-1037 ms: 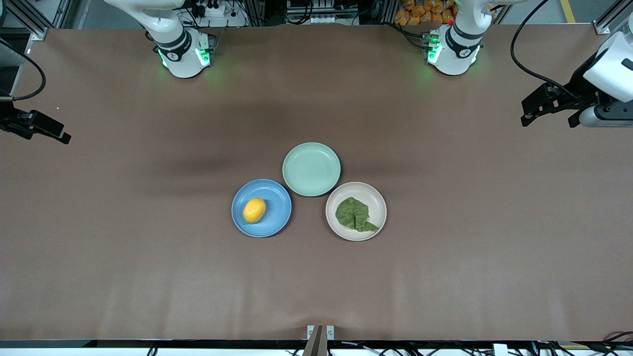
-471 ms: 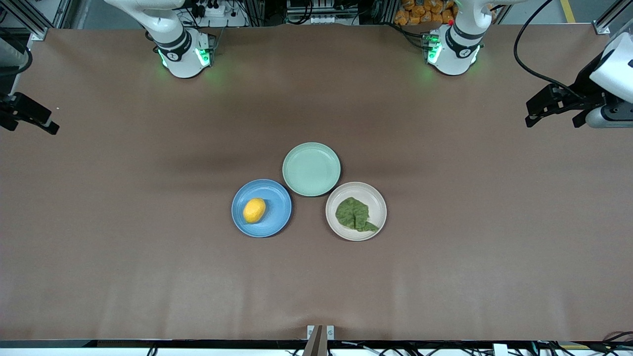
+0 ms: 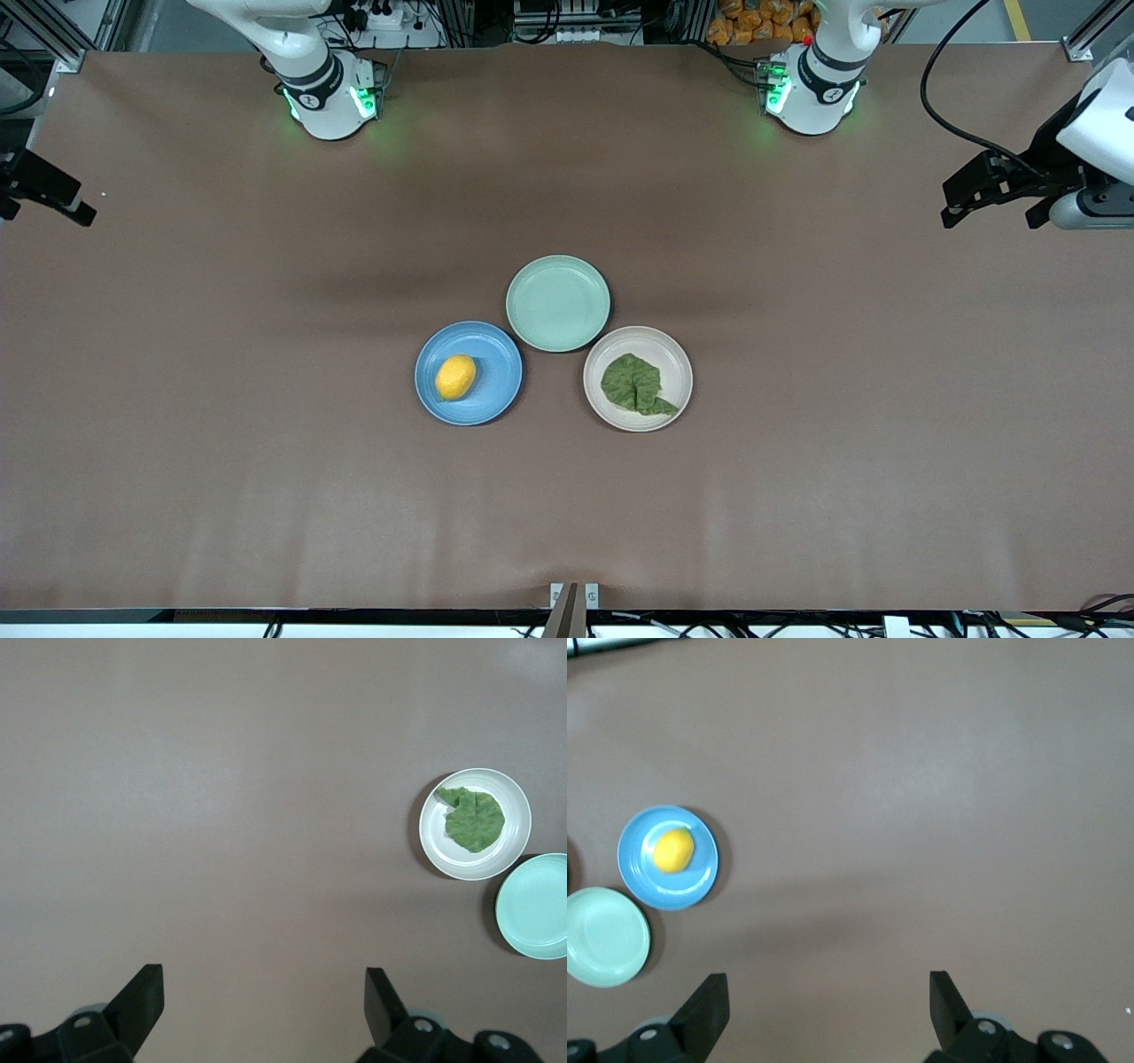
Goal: Place lemon and lettuce in plates
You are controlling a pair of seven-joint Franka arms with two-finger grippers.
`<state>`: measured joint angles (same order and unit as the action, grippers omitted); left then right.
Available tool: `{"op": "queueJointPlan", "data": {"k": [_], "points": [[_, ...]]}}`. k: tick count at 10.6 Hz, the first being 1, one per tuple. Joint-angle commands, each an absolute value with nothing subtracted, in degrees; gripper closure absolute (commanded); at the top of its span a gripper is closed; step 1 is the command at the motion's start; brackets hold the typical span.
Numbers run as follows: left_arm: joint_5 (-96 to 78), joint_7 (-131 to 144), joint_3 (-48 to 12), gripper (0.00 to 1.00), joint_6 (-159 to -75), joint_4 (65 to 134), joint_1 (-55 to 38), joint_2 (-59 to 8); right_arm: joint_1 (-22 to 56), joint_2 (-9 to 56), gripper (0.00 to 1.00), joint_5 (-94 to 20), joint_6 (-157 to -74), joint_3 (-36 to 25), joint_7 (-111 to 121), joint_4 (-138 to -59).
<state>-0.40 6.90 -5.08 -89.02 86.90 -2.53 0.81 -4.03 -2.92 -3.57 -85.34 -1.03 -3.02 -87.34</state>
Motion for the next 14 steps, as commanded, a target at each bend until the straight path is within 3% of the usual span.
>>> {"op": "queueJointPlan", "data": {"k": [1, 14], "points": [[0.35, 7.47, -5.36, 0.0, -88.33, 86.57, -2.37, 1.41, -5.19, -2.11, 0.0, -2.9, -81.57, 0.26, -3.69, -86.13], [0.26, 7.38, -5.36, 0.0, -88.33, 86.57, -2.29, 1.23, -4.22, 0.88, 0.0, 1.49, -79.8, 1.58, -3.16, -83.15]]}}
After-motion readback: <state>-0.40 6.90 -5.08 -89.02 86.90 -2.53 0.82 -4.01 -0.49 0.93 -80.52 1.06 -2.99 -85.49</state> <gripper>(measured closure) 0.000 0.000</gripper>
